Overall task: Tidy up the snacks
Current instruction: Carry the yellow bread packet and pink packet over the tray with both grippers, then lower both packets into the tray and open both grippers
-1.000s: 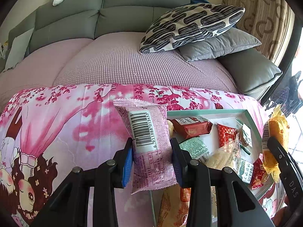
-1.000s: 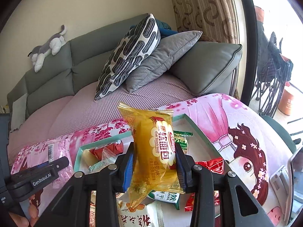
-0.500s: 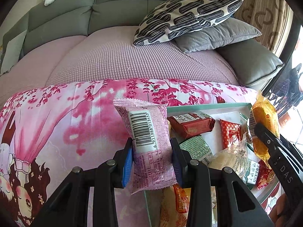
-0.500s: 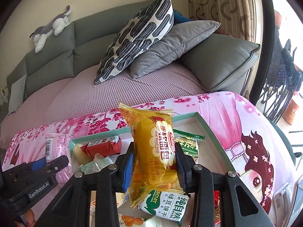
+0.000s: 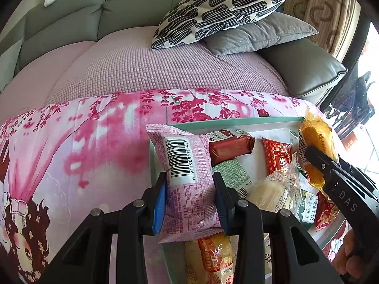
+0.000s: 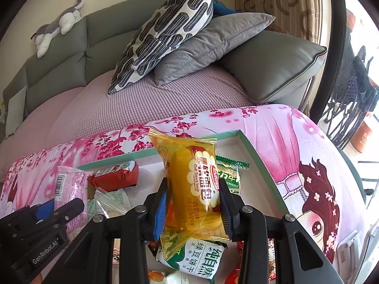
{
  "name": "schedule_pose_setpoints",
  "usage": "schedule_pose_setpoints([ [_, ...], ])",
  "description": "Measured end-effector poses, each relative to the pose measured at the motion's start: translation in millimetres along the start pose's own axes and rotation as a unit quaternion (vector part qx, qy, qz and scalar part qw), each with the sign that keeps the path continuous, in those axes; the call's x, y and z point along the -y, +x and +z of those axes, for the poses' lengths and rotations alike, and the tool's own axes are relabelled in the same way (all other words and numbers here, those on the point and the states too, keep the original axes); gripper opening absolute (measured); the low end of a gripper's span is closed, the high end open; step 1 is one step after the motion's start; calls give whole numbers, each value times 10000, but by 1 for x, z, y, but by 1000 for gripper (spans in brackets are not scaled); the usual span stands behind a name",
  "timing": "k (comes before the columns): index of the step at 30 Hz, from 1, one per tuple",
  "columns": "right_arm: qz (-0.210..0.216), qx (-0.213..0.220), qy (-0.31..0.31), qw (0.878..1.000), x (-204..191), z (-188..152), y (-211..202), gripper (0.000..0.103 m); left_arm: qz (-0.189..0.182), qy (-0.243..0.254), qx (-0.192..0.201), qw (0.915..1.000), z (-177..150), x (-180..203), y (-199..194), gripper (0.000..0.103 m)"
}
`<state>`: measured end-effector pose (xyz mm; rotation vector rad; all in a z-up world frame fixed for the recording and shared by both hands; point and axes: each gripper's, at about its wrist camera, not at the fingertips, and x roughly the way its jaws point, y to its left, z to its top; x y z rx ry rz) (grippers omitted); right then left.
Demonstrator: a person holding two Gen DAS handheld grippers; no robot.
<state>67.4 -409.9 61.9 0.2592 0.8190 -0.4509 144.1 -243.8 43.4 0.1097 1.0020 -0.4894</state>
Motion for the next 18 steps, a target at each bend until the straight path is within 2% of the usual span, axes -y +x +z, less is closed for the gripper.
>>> schedule_pose_setpoints([
  [5, -78, -126, -88, 9999, 1, 4, 4, 41, -87, 53, -66, 9999, 0, 5, 4, 39],
  [18, 51, -414, -261, 9988, -13, -3, 24, 41, -81, -28, -205, 9998, 4, -1, 17, 39],
])
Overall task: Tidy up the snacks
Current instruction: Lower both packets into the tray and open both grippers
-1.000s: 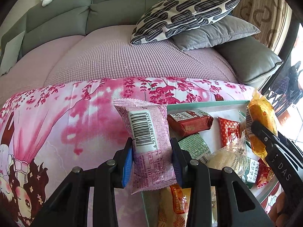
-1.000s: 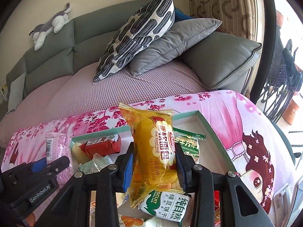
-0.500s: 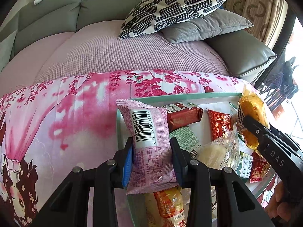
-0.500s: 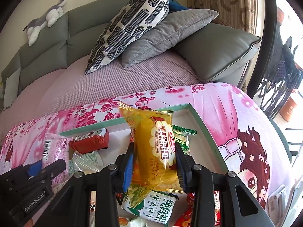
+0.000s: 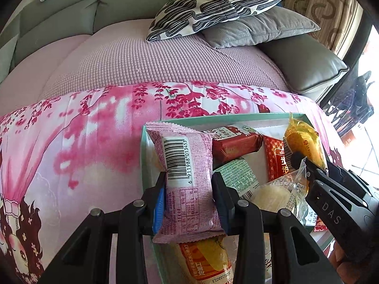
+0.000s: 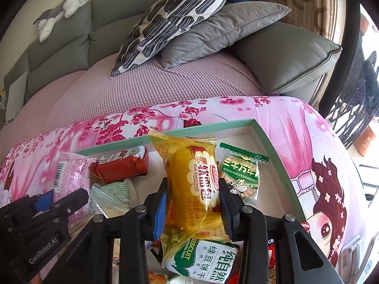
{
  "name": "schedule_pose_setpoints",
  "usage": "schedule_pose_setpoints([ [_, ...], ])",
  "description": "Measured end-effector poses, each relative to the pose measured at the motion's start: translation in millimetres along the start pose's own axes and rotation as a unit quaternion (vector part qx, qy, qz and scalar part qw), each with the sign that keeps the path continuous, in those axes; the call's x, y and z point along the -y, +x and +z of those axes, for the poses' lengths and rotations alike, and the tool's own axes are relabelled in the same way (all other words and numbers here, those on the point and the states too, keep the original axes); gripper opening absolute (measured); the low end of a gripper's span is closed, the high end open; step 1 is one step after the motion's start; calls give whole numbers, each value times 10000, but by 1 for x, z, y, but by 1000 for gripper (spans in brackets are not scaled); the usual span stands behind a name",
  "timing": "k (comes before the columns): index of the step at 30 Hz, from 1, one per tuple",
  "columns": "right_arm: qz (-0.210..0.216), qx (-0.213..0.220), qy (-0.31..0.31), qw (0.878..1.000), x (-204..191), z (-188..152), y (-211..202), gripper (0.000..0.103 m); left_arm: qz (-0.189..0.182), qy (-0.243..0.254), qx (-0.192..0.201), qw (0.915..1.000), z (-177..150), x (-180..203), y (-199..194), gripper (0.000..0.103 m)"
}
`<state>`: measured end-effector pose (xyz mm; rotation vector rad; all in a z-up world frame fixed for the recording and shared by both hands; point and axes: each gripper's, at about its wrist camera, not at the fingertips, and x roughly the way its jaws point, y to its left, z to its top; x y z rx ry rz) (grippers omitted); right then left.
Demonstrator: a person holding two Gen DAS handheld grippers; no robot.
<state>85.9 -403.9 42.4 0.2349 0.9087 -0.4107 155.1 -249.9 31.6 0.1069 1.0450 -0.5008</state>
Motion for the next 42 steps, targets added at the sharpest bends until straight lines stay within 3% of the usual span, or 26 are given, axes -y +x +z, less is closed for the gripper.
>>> schedule_pose_setpoints([
  [10, -64, -132, -39, 9999, -1, -3, 7, 41, -68, -224, -85, 9997, -3, -8, 5, 43],
  [16, -160, -156, -171, 9996, -4, -2, 6, 41, -209, -380, -136, 9990, -6, -15, -1, 51],
  [19, -188, -173, -136, 9996, -2, -1, 5, 47, -333, -402, -96, 9986, -6, -15, -8, 60],
  [21, -200, -152, -115, 9996, 0, -1, 3, 53, -241, -369, 1, 9990, -5, -14, -16, 70],
  [29, -224, 62, 28, 9997, 10, 5, -13, 58, 173, -375, 461, 9981, 2, -24, -46, 73],
  [34, -253, 156, 92, 9995, 13, 8, -20, 58, 338, -431, 518, 9972, 4, -34, -49, 74],
  [36, -203, 184, 111, 9996, 12, 8, -21, 66, 408, -437, 468, 9971, 4, -35, -46, 82],
  [38, -149, 211, 153, 9995, 13, 7, -21, 82, 582, -384, 480, 9964, 4, -34, -43, 91],
  [42, -49, 211, 138, 9997, 10, 7, -19, 87, 866, -289, 483, 9947, 2, -33, -36, 94],
])
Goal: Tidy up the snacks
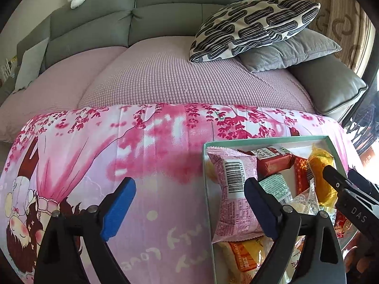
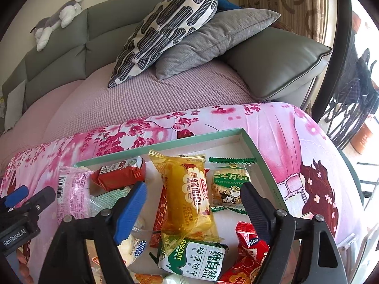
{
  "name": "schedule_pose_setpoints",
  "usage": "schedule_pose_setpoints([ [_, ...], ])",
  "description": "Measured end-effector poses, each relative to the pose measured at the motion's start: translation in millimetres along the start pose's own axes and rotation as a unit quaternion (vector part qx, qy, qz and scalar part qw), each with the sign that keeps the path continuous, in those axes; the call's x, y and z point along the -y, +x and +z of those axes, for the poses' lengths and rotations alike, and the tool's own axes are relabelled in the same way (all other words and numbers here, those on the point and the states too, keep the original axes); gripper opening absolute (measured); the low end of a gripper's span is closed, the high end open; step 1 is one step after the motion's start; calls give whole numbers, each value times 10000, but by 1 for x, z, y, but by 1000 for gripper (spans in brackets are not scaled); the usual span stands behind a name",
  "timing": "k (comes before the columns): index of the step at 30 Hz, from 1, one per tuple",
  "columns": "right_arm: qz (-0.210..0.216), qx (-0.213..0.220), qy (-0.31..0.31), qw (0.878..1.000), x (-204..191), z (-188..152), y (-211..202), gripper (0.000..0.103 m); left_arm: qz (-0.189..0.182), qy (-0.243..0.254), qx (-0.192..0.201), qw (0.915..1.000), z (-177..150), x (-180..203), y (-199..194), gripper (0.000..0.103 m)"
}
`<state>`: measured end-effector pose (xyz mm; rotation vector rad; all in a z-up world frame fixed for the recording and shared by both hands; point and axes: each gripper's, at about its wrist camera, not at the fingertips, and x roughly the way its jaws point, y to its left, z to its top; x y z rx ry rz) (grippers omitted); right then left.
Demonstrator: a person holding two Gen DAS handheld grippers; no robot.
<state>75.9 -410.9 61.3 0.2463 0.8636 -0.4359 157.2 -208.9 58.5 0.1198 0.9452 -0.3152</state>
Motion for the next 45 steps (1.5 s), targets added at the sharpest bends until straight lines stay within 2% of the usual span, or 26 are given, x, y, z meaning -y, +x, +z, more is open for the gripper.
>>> schedule_pose_setpoints([
  [4, 55, 38, 57, 10000, 0, -2, 3, 102, 25, -102, 4, 9999, -2, -4, 6, 98],
  [13, 252, 229, 224, 9992, 2, -2, 2, 103, 38, -315, 17, 9995, -2, -9, 14, 101],
  [19, 243, 333, 258, 9988, -1, -3, -6, 103, -139, -454, 27, 9989, -3, -12, 11, 101],
  [22, 219, 307, 390, 9985, 1, -5, -11, 103, -165, -366, 97, 9991, -3, -12, 3, 101],
  [25, 271, 301, 413, 9983, 0, -10, -19, 103, -40, -276, 188, 9994, -6, -12, -7, 101],
  [30, 290, 229, 410, 9985, -6, -23, -33, 103, 117, -257, 108, 9995, -19, -14, -15, 101],
  [36, 447, 206, 626, 9968, -15, -45, -48, 103, 753, -243, 247, 9966, -42, -19, -29, 101],
  [45, 425, 182, 383, 9982, -32, -66, -69, 103, 790, -342, 155, 9962, -63, -33, -46, 101],
])
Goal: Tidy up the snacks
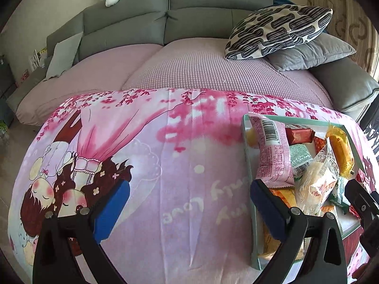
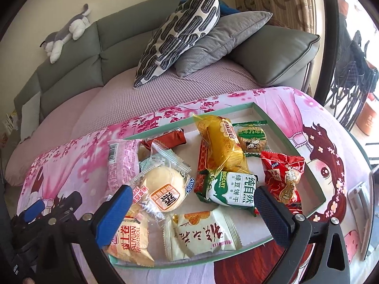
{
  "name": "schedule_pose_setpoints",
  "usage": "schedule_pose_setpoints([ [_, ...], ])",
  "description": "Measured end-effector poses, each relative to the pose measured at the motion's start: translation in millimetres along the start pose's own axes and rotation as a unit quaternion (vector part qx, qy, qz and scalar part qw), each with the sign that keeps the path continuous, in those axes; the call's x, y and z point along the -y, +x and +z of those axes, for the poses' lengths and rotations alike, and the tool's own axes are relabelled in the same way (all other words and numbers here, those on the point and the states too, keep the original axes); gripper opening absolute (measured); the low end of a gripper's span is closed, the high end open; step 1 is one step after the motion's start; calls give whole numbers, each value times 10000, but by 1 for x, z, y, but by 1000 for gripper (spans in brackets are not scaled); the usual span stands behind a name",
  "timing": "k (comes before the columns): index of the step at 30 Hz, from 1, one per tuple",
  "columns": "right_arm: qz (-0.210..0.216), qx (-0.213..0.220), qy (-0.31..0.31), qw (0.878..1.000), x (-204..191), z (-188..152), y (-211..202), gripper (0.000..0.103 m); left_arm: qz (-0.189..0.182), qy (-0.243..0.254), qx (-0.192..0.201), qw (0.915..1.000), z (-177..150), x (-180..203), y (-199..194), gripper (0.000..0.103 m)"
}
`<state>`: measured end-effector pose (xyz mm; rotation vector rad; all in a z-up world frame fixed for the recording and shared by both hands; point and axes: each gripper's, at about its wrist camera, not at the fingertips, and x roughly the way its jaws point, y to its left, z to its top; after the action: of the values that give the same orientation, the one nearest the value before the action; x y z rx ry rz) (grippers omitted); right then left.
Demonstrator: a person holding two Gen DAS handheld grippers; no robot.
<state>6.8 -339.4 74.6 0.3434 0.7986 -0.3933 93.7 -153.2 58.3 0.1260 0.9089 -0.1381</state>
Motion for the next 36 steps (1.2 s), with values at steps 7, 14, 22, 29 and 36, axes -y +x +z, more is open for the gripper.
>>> schedule_pose_setpoints([
  [7, 35, -229, -81, 9997, -9, -20, -7, 103, 142, 311, -44, 9994, -17, -3, -12, 101],
  [14, 99, -343, -336, 9988, -23, -36, -20, 103, 222, 356, -142, 9990, -31, -8, -22, 101],
  [22, 43, -509, -428, 9978, -24, -56, -27, 103, 403, 231, -551, 9974, -54, -27, -19, 101],
  [29, 19, -813, -410, 9958, -17, -77, -16, 103, 546, 267, -904, 9940, -71, -42, -14, 101],
  [36, -30, -879, -455, 9951, -17, -84, -10, 103, 463, 130, -955, 9943, -74, -55, -13, 101],
])
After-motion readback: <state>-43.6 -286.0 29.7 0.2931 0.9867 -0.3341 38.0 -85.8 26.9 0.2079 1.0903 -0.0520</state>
